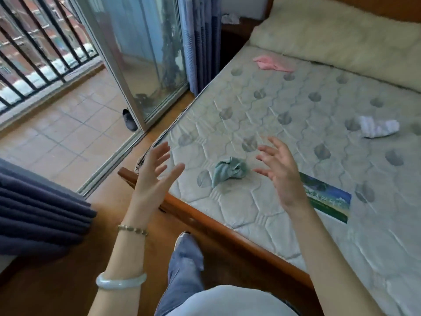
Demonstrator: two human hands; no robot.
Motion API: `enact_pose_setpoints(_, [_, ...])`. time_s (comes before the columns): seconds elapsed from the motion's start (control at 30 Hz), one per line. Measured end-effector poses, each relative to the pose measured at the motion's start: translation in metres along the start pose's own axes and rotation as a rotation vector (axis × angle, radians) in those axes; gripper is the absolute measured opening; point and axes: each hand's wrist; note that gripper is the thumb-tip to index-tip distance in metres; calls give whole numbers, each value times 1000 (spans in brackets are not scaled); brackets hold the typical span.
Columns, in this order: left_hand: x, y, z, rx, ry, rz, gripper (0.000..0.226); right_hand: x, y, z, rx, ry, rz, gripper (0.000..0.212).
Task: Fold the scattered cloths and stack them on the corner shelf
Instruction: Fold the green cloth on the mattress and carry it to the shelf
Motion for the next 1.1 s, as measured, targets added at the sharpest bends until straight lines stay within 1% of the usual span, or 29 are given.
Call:
enact_pose_setpoints(0.17, [-20,95,-30,29,-77,-205,74,35,38,-12,-4,73,206,47])
enact_pose_setpoints(0.23, [-26,127,-38,70,-117,-294,78,51,51,-17,1,68,275,45])
enact_pose_setpoints(0.33, [-32,167,-53,89,-169,-386,87,68,66,-19,5,59,404,53])
enact_pose_setpoints(0.37, [-31,177,-60,87,-184,-423,90,71,69,-19,5,58,443,52])
enact_pose_setpoints(0.43, [-27,192,-71,73,-196,-490,90,78,72,-15,28,59,504,49])
enact_pose_setpoints(0.53, [-14,205,-84,57,-201,-610,84,83,76,-5,90,68,578,50])
enact_pose_setpoints(0.67, [10,217,-112,121,-65,-831,91,81,98,16,179,63,613,58])
enact_pose_setpoints(0.8, [43,230,-159,186,93,-956,89,74,139,53,254,22,602,67])
enact_pose_setpoints(0.9, [68,234,-202,156,175,-981,78,67,171,88,301,-13,573,65])
enact_pose_setpoints(1.03, [111,228,-274,123,230,-930,63,57,221,149,336,-67,566,62])
enact_pose_setpoints(1.1, [138,219,-311,100,289,-953,57,54,251,185,346,-128,547,60])
Point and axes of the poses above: each hand's wrist, its own y-axis towards the middle knuckle, its own x-axis out of the palm, z = x × y, and after that the axes turned 14 degrees about x, right-handed
